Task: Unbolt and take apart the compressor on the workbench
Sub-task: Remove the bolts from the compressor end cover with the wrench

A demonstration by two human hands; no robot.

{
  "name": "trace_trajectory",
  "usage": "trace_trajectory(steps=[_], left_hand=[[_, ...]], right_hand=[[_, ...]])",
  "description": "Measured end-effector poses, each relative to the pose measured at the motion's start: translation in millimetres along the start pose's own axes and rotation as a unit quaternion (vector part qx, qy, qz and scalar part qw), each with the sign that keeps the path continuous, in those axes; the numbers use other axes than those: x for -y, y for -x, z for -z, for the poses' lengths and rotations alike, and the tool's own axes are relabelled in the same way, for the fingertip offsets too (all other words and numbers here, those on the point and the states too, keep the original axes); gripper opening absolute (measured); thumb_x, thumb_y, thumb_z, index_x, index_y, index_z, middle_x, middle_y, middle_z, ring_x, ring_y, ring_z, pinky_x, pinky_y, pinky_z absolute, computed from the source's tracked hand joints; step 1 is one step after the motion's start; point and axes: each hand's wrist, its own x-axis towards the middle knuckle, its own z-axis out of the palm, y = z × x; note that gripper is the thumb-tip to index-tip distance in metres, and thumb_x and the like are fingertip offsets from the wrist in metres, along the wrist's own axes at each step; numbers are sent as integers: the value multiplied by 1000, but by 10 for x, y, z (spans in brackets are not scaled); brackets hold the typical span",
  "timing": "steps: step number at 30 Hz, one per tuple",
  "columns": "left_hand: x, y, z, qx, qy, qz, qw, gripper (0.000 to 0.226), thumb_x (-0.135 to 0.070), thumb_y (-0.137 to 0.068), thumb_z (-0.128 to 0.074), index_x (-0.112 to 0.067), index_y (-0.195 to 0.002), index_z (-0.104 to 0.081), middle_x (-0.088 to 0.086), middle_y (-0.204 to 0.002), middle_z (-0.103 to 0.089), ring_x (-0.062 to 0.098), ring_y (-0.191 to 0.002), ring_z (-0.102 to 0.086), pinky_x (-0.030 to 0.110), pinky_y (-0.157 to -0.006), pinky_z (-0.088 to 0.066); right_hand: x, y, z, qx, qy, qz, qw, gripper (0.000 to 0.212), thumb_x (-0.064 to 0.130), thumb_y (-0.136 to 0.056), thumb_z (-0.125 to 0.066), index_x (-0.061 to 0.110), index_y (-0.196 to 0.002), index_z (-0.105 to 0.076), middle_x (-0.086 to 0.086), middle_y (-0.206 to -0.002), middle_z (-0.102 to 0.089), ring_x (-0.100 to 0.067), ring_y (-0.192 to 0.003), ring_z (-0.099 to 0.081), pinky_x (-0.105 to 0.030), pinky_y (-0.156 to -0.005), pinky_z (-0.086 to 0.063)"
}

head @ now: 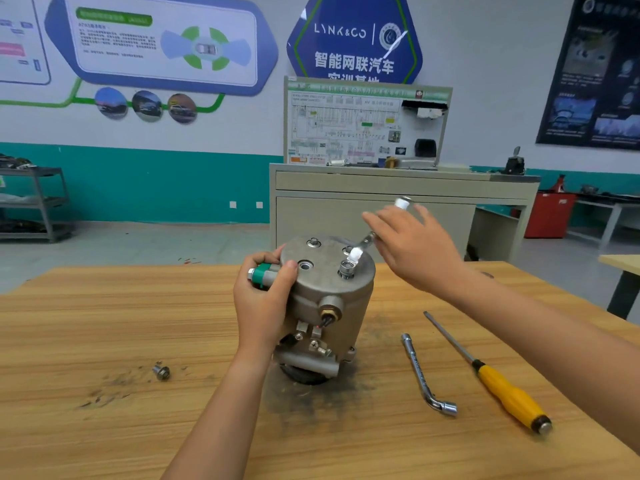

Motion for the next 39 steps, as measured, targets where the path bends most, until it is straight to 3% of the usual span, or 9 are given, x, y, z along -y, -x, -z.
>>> trace_trajectory(steps=[2,4,6,10,13,16,24,30,39], left_hand=[[-8,-26,-6,15,0,5,1000,23,2,-84,-62,-17,-77,-51,-3,-106,-60,-9,-61,-58,7,-55,-43],[-5,-27,-4,17,3,7,1000,23,2,-84,-61,-17,-77,-50,-7,-100,-63,-9,-61,-58,7,-56,-43],[7,-30,17,6,9,9,1000,24,2,-84,-62,-18,-76,-50,-8,-95,-65,-8,-62,-58,7,-57,-43],[29,-26,61,-12,4,5,1000,23,-4,-82,-66,-20,-77,-51,-10,-80,-58,-8,-62,-57,8,-59,-43],[44,0,56,-27,-2,-3,1000,24,-1,-83,-64,-20,-77,-51,-13,-84,-60,-9,-64,-58,7,-60,-43],[51,27,37,-30,-8,-8,999,24,-2,-83,-65,-21,-77,-51,-12,-87,-61,-10,-66,-59,7,-60,-43],[40,44,20,-34,-13,-11,999,23,-4,-82,-66,-21,-77,-51,-11,-89,-61,-9,-66,-59,7,-59,-44],[35,38,-26,-21,-27,-24,999,24,-5,-82,-67,-22,-77,-51,-13,-85,-58,-11,-63,-57,5,-57,-41],[63,-6,47,-20,-9,-14,1000,24,-6,-81,-68,-22,-76,-52,-14,-67,-59,-8,-56,-53,6,-53,-40]], right_hand=[[46,-295,-64,65,-16,67,996,33,14,-98,-40,5,-128,-49,-13,-133,-50,-25,-128,-42,-46,-105,-28],[143,-468,-22,52,-18,113,992,26,10,-96,-41,0,-112,-58,-17,-120,-59,-29,-115,-54,-40,-96,-39],[224,-523,103,-45,-77,20,996,24,9,-94,-42,-3,-96,-63,-19,-89,-66,-33,-82,-64,-35,-69,-47],[234,-332,457,-105,-307,-192,926,29,19,-100,-35,6,-122,-49,-2,-55,-46,-30,-53,-49,-37,-51,-36],[320,99,717,58,-178,-115,975,37,23,-99,-36,31,-135,-30,5,-52,-40,-21,-49,-43,-31,-49,-32],[393,461,803,195,-70,-118,971,51,21,-96,-35,43,-134,-8,7,-60,-40,-18,-55,-41,-29,-44,-27],[471,405,926,265,60,-118,955,74,3,-88,-39,28,-146,1,4,-57,-32,-13,-45,-26,-26,-39,-17],[588,292,1085,305,70,-63,948,68,-3,-87,-39,5,-146,-5,-2,-58,-24,-18,-44,-21,-28,-39,-16],[545,621,695,278,-28,-160,947,48,16,-95,-32,27,-139,-17,6,-58,-29,-22,-58,-40,-29,-47,-26]])
